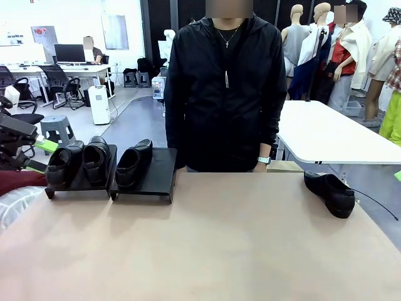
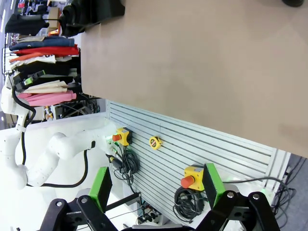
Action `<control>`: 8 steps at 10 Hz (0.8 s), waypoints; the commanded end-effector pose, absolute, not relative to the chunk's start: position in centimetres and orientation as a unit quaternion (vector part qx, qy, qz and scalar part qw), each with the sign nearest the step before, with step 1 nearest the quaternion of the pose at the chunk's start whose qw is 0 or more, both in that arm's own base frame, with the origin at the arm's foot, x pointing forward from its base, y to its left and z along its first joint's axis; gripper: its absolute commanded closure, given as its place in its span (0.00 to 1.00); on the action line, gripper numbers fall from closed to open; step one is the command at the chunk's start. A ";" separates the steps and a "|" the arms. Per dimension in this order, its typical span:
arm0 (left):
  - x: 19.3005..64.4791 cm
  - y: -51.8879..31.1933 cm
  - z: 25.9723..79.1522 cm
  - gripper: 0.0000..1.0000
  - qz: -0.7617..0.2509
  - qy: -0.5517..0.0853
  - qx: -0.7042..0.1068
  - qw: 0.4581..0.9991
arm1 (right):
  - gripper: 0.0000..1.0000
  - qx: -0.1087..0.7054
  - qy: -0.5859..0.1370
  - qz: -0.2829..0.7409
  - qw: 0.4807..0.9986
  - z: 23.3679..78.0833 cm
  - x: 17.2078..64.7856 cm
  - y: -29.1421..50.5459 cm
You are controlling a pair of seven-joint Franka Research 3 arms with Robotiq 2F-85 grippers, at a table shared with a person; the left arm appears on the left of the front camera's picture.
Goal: Organize the shoes by placing them on the stand.
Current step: Pick up one Shoe and place it in the middle of the table.
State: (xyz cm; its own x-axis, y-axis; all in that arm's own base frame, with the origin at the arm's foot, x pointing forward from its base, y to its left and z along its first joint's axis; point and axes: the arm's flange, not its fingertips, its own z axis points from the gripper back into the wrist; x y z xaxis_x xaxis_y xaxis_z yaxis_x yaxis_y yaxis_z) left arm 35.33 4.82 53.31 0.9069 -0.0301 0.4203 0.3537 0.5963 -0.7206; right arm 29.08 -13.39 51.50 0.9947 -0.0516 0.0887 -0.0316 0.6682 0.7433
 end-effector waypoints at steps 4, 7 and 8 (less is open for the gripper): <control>35.3 5.2 53.3 0.00 -0.117 -0.187 -0.434 0.873 | 0.00 0.404 -0.050 0.001 0.913 51.7 28.9 -13.5; 35.3 5.2 53.3 0.00 -0.117 -0.187 -0.434 0.873 | 0.00 0.407 -0.051 -0.005 0.912 51.5 29.1 -13.4; 35.3 5.2 53.3 0.00 -0.117 -0.187 -0.434 0.873 | 0.00 0.297 -0.045 0.049 0.953 52.3 33.0 -9.5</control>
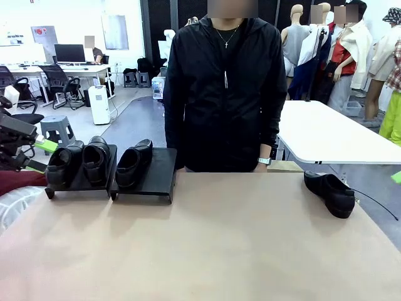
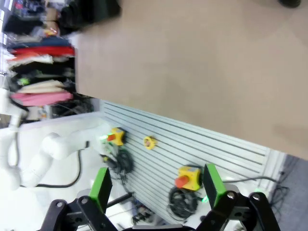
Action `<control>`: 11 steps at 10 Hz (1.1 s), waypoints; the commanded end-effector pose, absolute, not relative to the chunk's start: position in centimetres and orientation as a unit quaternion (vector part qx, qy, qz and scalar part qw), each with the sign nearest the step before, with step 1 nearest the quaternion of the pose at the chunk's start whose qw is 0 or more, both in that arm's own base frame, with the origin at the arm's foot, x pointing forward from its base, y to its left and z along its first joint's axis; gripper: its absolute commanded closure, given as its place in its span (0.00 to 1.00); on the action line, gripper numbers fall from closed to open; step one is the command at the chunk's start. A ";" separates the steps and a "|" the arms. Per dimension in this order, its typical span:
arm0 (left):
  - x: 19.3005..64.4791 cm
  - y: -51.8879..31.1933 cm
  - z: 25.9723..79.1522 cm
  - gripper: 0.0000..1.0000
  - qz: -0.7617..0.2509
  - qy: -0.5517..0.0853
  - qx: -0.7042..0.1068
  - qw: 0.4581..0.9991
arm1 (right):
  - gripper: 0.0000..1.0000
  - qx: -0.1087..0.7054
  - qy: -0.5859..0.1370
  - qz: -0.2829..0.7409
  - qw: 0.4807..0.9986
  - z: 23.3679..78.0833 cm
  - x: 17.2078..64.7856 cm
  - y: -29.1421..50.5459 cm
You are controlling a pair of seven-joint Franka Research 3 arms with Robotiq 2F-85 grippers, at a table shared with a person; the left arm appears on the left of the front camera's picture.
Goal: Organize the shoes by placing them on the stand.
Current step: Pick up one Shoe and place it in the middle of the table.
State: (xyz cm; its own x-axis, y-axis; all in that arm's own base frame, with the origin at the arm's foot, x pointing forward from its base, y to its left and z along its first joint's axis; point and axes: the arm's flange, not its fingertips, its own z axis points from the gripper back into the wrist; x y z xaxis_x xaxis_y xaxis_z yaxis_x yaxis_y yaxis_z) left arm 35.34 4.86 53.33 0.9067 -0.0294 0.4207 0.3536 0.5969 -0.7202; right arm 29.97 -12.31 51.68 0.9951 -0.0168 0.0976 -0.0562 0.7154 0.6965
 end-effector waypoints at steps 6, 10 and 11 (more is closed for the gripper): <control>35.3 5.2 53.3 0.00 -0.117 -0.187 -0.434 0.873 | 0.00 0.095 -0.043 0.064 0.992 48.3 45.8 1.3; 35.3 5.2 53.3 0.00 -0.117 -0.187 -0.434 0.873 | 0.00 0.035 -0.040 0.012 0.999 46.2 52.9 0.1; 35.3 5.2 53.3 0.00 -0.117 -0.187 -0.434 0.873 | 0.00 0.037 -0.047 -0.012 0.998 45.3 55.1 -0.7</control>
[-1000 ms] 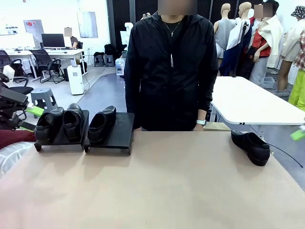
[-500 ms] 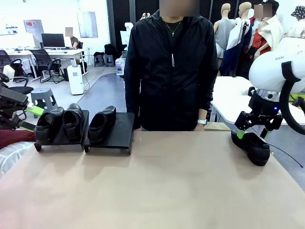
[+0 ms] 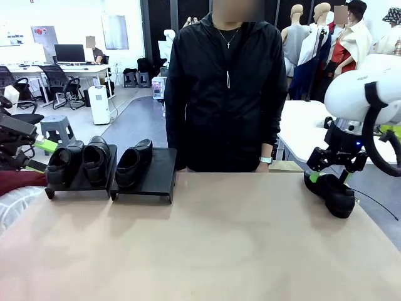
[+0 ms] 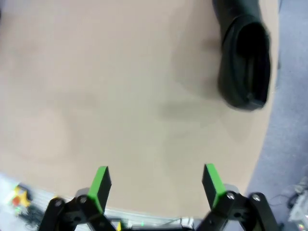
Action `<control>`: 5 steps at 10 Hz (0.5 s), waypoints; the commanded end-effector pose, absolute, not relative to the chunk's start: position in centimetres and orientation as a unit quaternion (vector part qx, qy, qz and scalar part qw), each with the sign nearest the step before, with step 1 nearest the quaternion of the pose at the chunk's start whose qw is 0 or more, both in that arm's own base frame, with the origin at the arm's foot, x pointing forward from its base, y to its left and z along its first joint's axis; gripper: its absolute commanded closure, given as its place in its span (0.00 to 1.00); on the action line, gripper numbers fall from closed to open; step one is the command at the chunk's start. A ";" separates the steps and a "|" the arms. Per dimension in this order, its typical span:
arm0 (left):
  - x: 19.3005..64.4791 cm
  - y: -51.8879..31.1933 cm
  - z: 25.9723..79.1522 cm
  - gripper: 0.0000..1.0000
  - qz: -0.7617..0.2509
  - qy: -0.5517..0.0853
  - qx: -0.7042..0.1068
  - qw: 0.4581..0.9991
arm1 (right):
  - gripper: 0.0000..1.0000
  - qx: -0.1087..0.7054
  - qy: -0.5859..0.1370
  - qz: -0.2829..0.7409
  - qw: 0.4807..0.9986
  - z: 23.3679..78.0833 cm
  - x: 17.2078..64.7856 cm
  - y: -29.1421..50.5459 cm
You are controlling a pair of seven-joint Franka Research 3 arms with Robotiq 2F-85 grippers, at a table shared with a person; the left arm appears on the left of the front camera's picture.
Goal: Organize the shoes by placing them on the stand.
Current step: Pick up one Shoe and place it in the middle of the table.
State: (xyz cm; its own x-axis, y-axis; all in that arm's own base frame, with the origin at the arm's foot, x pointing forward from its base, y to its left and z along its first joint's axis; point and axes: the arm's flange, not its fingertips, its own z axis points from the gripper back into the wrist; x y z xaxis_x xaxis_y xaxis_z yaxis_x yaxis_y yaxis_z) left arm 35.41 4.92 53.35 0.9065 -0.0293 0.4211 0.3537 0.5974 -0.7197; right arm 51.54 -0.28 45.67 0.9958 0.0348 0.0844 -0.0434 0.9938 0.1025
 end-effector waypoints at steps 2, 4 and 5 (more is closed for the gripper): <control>35.3 5.2 53.3 0.00 -0.117 -0.187 -0.434 0.873 | 0.00 0.052 -0.047 -0.050 0.996 42.7 59.3 -2.3; 35.3 5.2 53.3 0.00 -0.117 -0.187 -0.434 0.873 | 0.00 0.056 -0.026 -0.106 0.992 40.5 61.9 -3.5; 35.3 5.2 53.3 0.00 -0.117 -0.187 -0.434 0.873 | 0.00 0.056 -0.017 -0.129 0.990 39.6 62.8 -4.0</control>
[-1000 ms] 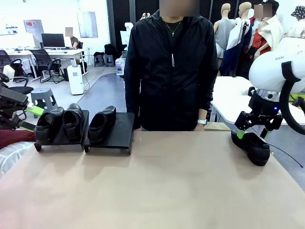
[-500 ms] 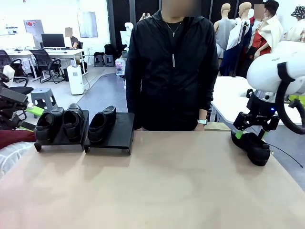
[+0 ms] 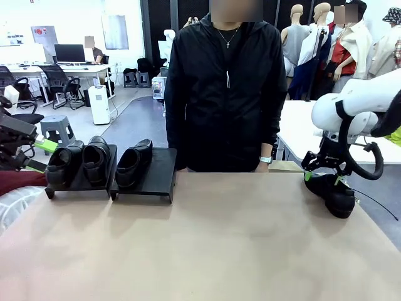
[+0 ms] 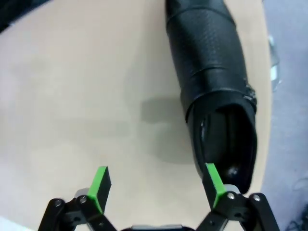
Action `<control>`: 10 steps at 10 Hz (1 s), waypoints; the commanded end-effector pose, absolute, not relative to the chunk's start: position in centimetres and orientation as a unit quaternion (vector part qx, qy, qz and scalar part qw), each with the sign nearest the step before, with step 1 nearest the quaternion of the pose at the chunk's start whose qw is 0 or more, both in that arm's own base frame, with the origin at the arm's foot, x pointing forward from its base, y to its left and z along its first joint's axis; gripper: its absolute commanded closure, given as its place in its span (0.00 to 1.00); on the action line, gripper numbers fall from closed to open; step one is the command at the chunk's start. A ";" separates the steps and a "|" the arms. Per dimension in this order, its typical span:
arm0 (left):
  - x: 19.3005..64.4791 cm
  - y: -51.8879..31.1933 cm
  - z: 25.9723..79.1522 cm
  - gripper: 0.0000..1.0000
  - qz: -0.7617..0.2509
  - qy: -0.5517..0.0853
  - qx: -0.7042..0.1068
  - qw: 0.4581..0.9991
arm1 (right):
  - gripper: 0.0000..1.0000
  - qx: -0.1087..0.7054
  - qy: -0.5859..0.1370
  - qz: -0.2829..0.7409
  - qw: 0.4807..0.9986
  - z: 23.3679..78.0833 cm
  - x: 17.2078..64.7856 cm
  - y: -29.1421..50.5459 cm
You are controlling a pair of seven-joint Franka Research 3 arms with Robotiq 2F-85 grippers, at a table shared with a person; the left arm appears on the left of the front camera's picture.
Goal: Organize the shoes by placing them on the stand.
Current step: Pick up one Shoe and place it in the middle of the table.
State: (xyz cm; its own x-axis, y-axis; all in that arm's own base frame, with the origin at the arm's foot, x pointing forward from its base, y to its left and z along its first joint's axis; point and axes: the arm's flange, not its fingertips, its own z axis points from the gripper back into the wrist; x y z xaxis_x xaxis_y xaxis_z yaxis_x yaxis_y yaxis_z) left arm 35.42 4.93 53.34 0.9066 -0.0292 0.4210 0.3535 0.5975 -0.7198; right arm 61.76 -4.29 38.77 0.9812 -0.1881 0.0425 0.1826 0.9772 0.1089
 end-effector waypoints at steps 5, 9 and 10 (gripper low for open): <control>35.3 5.2 53.3 0.00 -0.117 -0.187 -0.434 0.873 | 0.15 0.039 0.001 -0.203 0.978 36.3 65.1 -5.6; 35.3 5.2 53.3 0.00 -0.117 -0.187 -0.434 0.873 | 1.00 0.035 -0.001 -0.199 0.979 35.7 65.1 -5.7; 35.3 5.2 53.3 0.00 -0.117 -0.187 -0.434 0.873 | 1.00 0.036 0.004 -0.197 0.980 35.6 65.1 -5.8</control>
